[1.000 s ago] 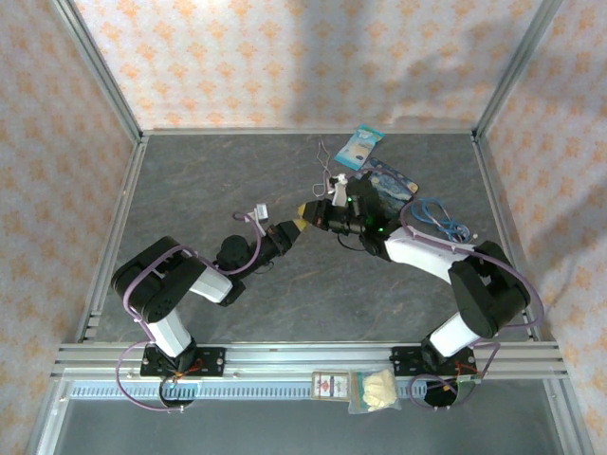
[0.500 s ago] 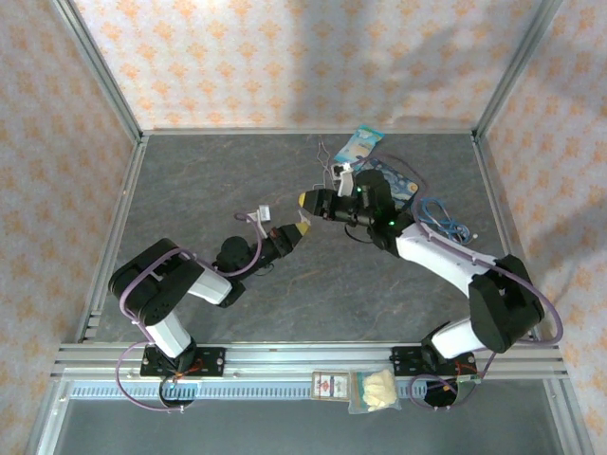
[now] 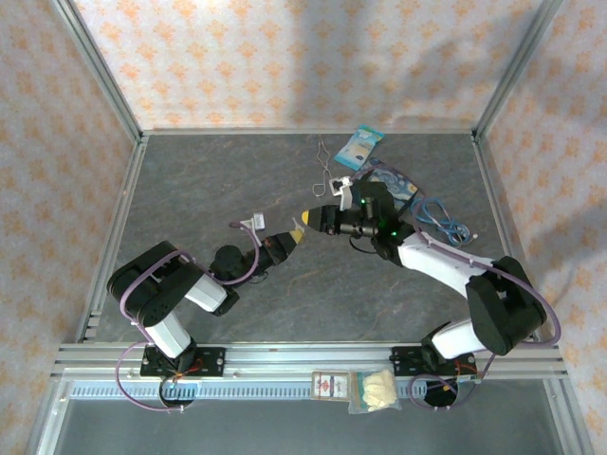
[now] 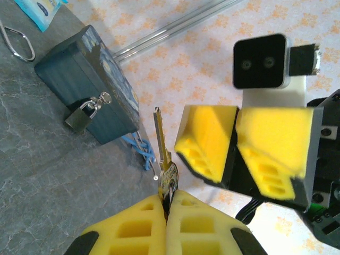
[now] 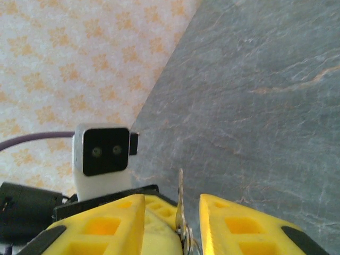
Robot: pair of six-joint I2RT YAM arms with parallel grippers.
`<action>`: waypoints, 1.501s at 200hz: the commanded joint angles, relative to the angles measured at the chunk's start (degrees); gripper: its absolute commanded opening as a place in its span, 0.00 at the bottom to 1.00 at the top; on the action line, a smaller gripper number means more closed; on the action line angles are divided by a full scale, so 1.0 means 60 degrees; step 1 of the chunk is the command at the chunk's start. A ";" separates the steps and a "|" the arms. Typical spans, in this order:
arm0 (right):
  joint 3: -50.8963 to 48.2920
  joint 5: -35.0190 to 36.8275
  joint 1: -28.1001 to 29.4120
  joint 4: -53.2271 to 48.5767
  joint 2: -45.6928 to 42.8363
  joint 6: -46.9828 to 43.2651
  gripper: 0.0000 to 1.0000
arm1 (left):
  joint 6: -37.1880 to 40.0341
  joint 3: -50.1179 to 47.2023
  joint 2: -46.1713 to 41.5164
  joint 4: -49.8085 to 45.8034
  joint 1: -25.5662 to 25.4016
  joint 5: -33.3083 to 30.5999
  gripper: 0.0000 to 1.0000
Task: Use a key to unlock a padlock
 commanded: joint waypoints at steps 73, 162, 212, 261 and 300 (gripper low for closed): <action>-0.0129 -0.0860 0.0110 0.0957 0.0434 -0.0164 0.27 | 0.0142 0.0331 -0.0018 0.1819 -0.0296 0.0343 0.00; -0.0537 -0.0619 0.0188 0.0517 0.0095 -0.0426 0.08 | 0.0239 0.0506 -0.0337 0.1421 -0.0325 0.0276 0.00; -0.0246 -0.0485 0.0102 -0.0001 0.0033 -0.1123 0.00 | 0.0010 0.0181 -0.0708 0.1416 -0.0266 0.0120 0.43; 0.0360 -0.1145 -0.0108 -0.1155 0.0027 -0.2000 0.00 | -0.0555 0.0549 -0.1492 0.0009 0.1471 0.1445 0.59; 0.0407 -0.2019 -0.0119 -0.0897 0.0118 -0.1755 0.00 | 0.0741 0.1751 -0.2116 -0.2244 0.1627 0.2047 0.58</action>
